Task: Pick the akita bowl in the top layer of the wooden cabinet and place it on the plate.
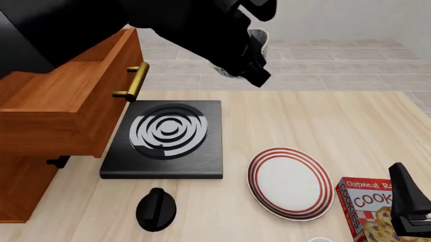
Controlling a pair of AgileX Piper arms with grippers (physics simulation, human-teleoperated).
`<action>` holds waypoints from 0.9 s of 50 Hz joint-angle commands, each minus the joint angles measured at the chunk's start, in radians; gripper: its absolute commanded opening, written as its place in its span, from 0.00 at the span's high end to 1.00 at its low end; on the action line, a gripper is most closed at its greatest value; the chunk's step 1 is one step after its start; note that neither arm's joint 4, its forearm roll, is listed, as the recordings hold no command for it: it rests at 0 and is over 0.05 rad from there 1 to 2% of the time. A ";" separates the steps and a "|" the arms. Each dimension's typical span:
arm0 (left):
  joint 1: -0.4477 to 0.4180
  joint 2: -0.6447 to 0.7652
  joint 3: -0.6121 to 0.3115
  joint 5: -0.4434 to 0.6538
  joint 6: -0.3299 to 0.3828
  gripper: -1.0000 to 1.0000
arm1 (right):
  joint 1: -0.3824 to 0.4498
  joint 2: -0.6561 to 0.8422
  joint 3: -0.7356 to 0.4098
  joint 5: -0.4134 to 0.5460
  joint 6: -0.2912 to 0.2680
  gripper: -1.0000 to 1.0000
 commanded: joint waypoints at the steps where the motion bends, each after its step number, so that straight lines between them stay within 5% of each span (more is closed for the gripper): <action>1: -0.016 0.010 0.049 -0.041 0.039 1.00 | -0.001 0.000 0.000 -0.001 0.003 0.00; 45: -0.094 0.102 0.132 -0.144 0.095 1.00 | -0.008 0.000 -0.001 -0.001 0.014 0.00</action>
